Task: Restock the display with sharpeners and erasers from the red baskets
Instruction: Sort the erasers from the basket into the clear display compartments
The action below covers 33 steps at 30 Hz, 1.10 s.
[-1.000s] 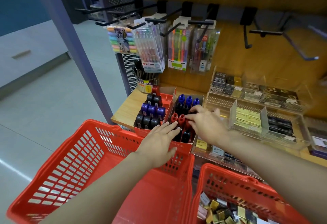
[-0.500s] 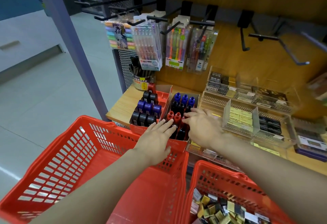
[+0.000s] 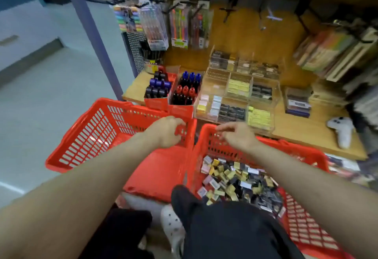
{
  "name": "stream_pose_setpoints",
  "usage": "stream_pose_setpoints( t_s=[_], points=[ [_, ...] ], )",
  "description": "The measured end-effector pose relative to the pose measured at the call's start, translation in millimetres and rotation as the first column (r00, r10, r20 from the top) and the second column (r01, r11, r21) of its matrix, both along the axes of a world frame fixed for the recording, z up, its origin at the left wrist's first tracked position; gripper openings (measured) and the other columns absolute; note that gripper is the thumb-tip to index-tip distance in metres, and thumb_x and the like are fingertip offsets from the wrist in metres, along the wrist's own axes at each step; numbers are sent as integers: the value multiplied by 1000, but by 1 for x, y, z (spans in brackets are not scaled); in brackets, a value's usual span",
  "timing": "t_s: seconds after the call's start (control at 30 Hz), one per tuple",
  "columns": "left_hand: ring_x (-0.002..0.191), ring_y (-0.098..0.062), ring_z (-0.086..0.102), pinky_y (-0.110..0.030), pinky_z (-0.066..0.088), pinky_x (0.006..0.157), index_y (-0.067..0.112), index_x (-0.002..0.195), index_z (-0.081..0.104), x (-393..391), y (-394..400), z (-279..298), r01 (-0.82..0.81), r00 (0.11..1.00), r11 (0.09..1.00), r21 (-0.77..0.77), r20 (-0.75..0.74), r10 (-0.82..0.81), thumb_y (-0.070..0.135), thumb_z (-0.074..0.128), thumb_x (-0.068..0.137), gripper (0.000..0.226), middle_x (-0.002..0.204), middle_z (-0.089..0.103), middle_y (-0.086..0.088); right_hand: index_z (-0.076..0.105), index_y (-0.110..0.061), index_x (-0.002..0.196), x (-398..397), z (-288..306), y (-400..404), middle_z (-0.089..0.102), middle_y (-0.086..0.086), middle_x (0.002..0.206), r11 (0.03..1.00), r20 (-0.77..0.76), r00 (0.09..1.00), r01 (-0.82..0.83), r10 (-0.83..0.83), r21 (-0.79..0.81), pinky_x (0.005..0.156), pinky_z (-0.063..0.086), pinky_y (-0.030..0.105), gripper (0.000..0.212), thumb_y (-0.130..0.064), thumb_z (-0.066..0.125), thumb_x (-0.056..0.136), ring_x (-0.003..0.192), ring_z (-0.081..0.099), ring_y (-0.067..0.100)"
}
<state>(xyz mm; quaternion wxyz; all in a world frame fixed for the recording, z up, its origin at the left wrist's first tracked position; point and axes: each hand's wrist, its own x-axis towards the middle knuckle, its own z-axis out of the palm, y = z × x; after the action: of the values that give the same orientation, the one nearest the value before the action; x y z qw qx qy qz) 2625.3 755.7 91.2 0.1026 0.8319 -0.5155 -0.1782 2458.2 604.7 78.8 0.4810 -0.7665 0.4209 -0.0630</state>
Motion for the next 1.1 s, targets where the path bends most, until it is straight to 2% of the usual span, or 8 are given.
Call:
stream_pose_setpoints(
  t_s=[0.13,0.23,0.33,0.47,0.63,0.83,0.97,1.1],
  points=[
    [110,-26,62,-25,39,89,12,123,65,-63,11,15,-40,998,999,-35,-45,39,13,63,88,36,118,68,-10,74,-16,104,-87,22,-6,72,5,95,992,-120,989,-95,84,-87,52,44,22,23,-6,56,93,66,59,16],
    [112,-26,60,-23,38,89,12,125,63,-92,6,9,30,999,1000,-1,-28,-30,15,62,89,36,121,67,-9,70,-17,114,-142,13,-12,69,0,116,932,-253,957,-217,144,-289,83,48,20,26,-12,57,92,100,65,15],
    [126,-27,52,-29,37,105,10,132,58,-116,-10,-7,159,987,986,50,-25,-157,17,60,92,41,135,58,-11,64,-17,125,-191,-8,-26,65,6,124,872,-392,906,-315,158,-375,98,47,32,36,-20,62,90,112,62,23],
    [132,-26,43,-36,33,111,14,140,50,-127,-40,-51,316,945,935,159,38,-326,19,54,95,46,142,50,-10,45,-23,143,-247,-55,-55,47,10,139,812,-623,768,-454,149,-366,105,41,40,58,-43,61,91,129,48,30],
    [143,-27,28,-42,25,117,24,150,34,-120,-61,-115,389,868,845,365,163,-470,31,47,98,54,156,32,-5,13,-37,154,-266,-102,-79,7,4,164,662,-878,453,-707,155,-248,119,8,46,72,-61,42,93,151,9,24],
    [140,-25,36,-39,25,118,25,153,25,-75,-82,-151,376,670,649,661,290,-684,26,46,97,60,155,36,-8,6,-33,155,-264,-125,-109,6,5,164,582,-962,264,-793,64,-178,119,-3,53,68,-53,35,98,151,4,25],
    [142,-24,32,-35,22,118,21,154,24,-72,-82,-164,412,551,620,668,359,-753,28,42,100,57,157,31,-8,6,-27,156,-266,-130,-108,11,7,163,583,-983,175,-804,48,-115,119,-9,54,66,-53,29,100,151,6,26],
    [122,-23,49,-12,25,84,8,128,57,-57,-66,-172,470,593,668,576,355,-723,19,42,101,33,133,57,-12,22,-20,154,-265,-132,-97,23,7,160,541,-989,141,-836,45,-94,117,-15,57,65,-53,28,99,150,10,27]
  ],
)
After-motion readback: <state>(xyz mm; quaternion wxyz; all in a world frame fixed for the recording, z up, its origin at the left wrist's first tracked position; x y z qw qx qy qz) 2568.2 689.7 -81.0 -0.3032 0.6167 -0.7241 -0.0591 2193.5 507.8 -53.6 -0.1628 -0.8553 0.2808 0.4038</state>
